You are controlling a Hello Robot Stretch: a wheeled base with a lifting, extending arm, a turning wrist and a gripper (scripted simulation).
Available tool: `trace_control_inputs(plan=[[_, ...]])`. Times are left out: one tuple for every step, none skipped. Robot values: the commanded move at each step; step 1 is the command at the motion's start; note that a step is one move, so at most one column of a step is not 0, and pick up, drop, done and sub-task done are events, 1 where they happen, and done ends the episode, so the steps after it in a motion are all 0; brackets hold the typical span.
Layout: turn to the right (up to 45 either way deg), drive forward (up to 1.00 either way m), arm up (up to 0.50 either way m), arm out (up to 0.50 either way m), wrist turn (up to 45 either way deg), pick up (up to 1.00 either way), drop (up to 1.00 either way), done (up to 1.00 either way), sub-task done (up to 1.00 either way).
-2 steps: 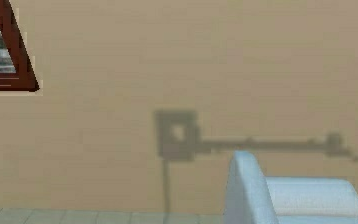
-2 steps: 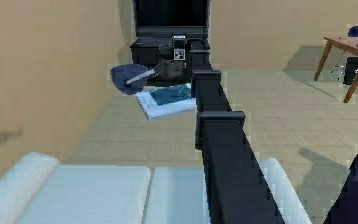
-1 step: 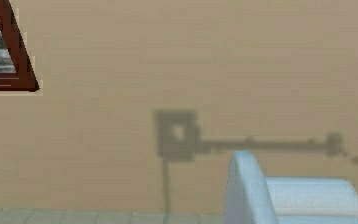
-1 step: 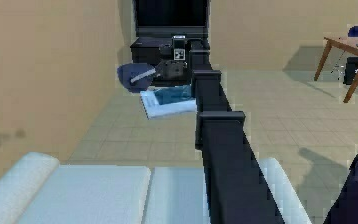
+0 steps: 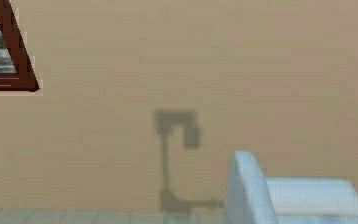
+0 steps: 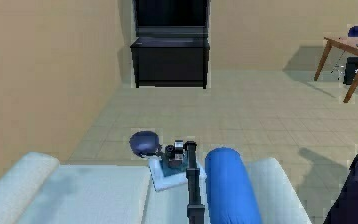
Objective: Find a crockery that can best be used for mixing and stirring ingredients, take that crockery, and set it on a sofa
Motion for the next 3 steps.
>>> trace_control_inputs(plan=[[0.0, 0.00, -0.32, 0.00, 0.0, 0.00, 0.00, 0.00, 0.00], [0.0, 0.00, 0.00, 0.00, 0.0, 0.00, 1.00, 0.00, 0.00], [0.0, 0.00, 0.10, 0.00, 0.0, 0.00, 0.00, 0.00, 0.00]])
